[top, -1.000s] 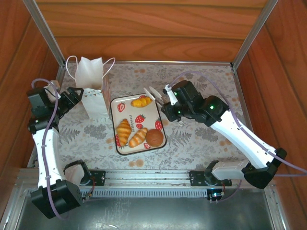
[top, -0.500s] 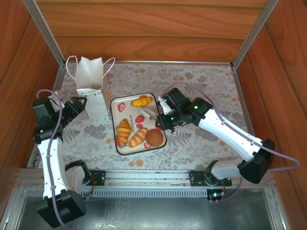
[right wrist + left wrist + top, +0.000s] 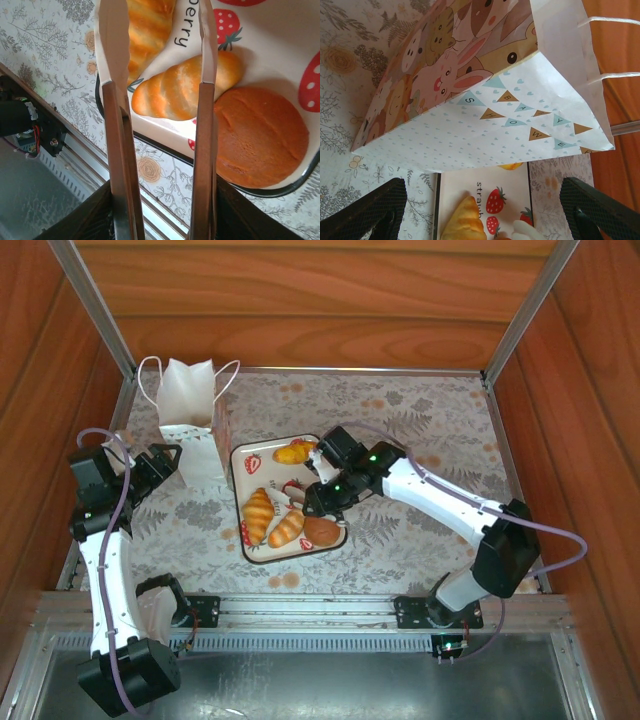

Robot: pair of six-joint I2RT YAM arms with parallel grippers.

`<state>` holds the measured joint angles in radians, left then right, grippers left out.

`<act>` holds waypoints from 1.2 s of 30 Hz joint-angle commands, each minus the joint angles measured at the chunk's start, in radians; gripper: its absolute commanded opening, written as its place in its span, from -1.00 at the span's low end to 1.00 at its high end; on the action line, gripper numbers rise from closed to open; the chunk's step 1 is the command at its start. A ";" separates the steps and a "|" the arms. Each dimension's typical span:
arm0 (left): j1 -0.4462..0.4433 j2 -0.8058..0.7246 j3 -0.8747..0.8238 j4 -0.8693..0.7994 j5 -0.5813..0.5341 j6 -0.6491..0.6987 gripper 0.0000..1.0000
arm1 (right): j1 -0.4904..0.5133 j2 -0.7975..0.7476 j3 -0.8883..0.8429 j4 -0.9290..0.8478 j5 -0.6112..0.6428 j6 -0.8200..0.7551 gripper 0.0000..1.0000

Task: Place the fake bread into the paper bag

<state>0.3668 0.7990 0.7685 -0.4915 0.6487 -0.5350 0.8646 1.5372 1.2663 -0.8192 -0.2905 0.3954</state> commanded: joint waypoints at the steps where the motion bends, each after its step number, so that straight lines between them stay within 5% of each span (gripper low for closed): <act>1: 0.008 -0.005 -0.004 0.001 -0.014 0.004 0.69 | 0.007 0.032 0.017 0.021 -0.069 -0.001 0.03; 8: 0.009 0.013 0.006 0.000 -0.021 0.011 0.67 | 0.012 0.100 0.080 -0.035 -0.101 -0.033 0.25; 36: 0.009 0.045 0.017 0.002 -0.018 0.027 0.60 | 0.057 0.287 0.292 -0.204 -0.056 -0.124 0.29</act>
<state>0.3668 0.8436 0.7685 -0.4915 0.6289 -0.5240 0.9108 1.8065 1.5211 -0.9707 -0.3569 0.3000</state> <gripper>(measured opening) 0.799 0.643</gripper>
